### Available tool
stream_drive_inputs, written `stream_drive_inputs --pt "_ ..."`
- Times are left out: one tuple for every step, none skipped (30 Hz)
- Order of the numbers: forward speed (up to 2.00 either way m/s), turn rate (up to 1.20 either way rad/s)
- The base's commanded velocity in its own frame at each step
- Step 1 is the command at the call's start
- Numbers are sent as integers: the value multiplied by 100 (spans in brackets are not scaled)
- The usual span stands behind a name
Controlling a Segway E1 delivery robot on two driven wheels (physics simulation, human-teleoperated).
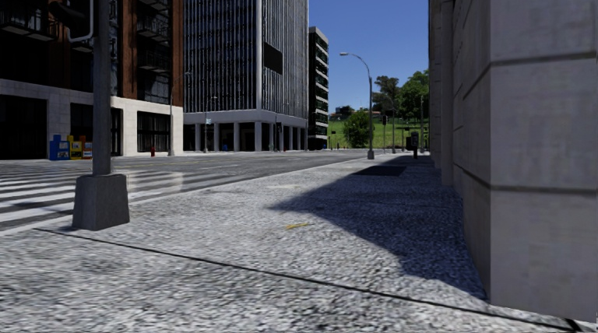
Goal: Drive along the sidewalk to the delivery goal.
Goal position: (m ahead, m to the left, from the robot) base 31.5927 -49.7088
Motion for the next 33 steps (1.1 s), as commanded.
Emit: stream_drive_inputs --pt "200 0" --pt "200 0" --pt "200 0" --pt "200 0" --pt "200 -1" --pt "200 -9" --pt "200 -17" --pt "200 -17" --pt "200 -27" --pt "200 -31" --pt "200 -32" --pt "200 -32" --pt "200 -32" --pt "200 -33" --pt "200 -33" --pt "200 -33" --pt "200 -33" --pt "200 -33" --pt "200 -33" --pt "200 -33" --pt "200 -33" --pt "200 -33" --pt "200 -33" --pt "200 -33" --pt "200 -33" --pt "200 -32" --pt "200 -31" --pt "200 -28" --pt "200 -28" --pt "200 -27" --pt "200 -27" --pt "200 -27" --pt "200 -27"
